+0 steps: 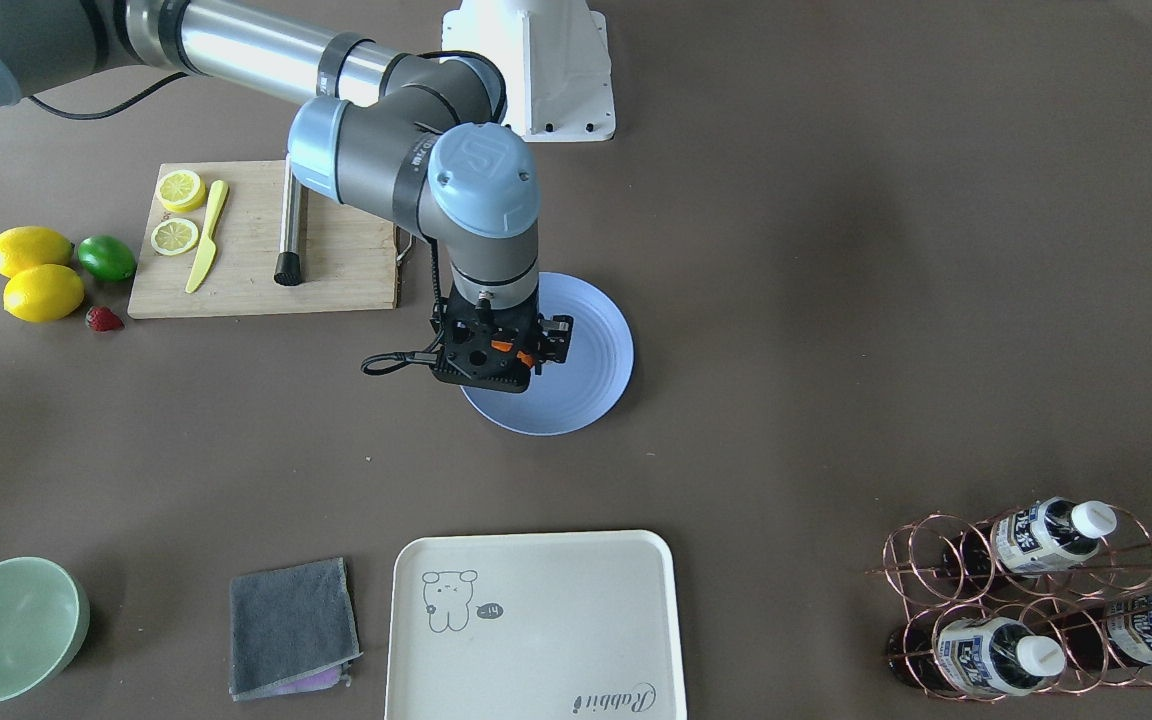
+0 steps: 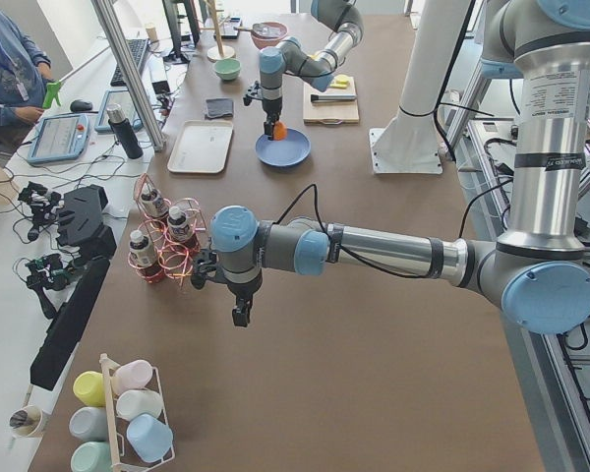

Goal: Pick orange to plate
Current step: 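Lift the orange and carry it with the right gripper over the plate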

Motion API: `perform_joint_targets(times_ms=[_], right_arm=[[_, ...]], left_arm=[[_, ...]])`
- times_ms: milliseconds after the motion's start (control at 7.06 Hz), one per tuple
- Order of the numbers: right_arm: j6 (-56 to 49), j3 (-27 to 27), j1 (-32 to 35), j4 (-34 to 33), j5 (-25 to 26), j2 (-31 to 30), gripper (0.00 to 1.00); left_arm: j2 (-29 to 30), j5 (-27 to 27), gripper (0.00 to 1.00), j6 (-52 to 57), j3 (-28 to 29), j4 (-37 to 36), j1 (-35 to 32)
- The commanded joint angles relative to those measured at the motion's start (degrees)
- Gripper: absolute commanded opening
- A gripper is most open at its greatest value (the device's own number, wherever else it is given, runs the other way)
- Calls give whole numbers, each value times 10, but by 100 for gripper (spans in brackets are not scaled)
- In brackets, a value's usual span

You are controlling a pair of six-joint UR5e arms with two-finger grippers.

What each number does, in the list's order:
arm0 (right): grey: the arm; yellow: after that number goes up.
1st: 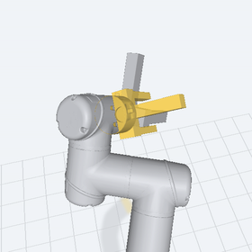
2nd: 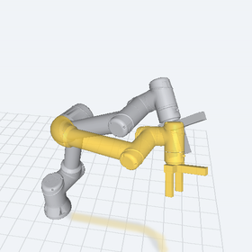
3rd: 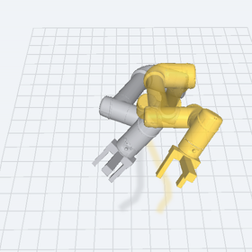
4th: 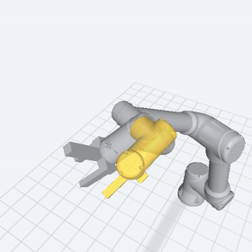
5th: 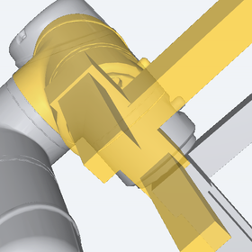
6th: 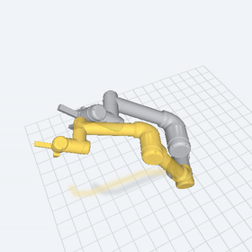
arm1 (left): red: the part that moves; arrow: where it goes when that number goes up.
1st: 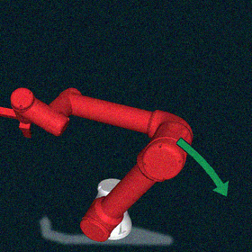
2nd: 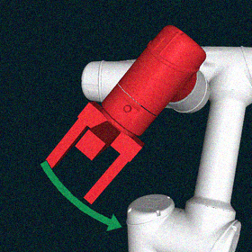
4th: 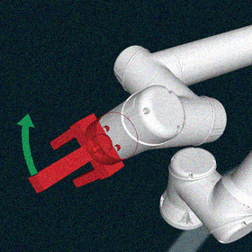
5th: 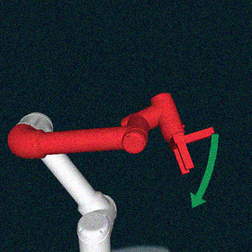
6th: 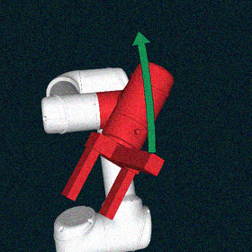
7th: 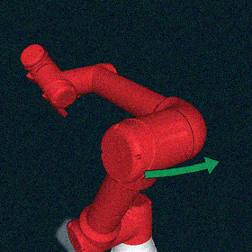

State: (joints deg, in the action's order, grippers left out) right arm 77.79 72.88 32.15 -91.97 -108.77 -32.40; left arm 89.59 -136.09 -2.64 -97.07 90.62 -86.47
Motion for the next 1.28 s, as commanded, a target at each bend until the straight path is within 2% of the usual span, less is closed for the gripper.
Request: perform_joint_targets(times_ms=[0,425,567,709,850,992,1134], right_arm=[[3,-16,-19,19,23,2,0],[2,-41,-22,48,24,1,0],[3,-45,-22,48,24,1,16],[3,-45,-22,48,24,-1,39],[3,-45,-23,48,24,-1,54],[0,-44,-24,48,24,-2,99],[-4,-42,-24,49,24,-2,100]], left_arm=[[-4,-1,98,0,0,0,0],[-12,-1,98,1,-2,1,0],[-13,-1,98,1,-2,1,0],[-13,-1,98,0,-3,1,-1],[-13,-2,98,1,-3,1,-3],[-13,-2,98,1,-3,1,-4],[-18,-2,98,1,-3,1,-6]])
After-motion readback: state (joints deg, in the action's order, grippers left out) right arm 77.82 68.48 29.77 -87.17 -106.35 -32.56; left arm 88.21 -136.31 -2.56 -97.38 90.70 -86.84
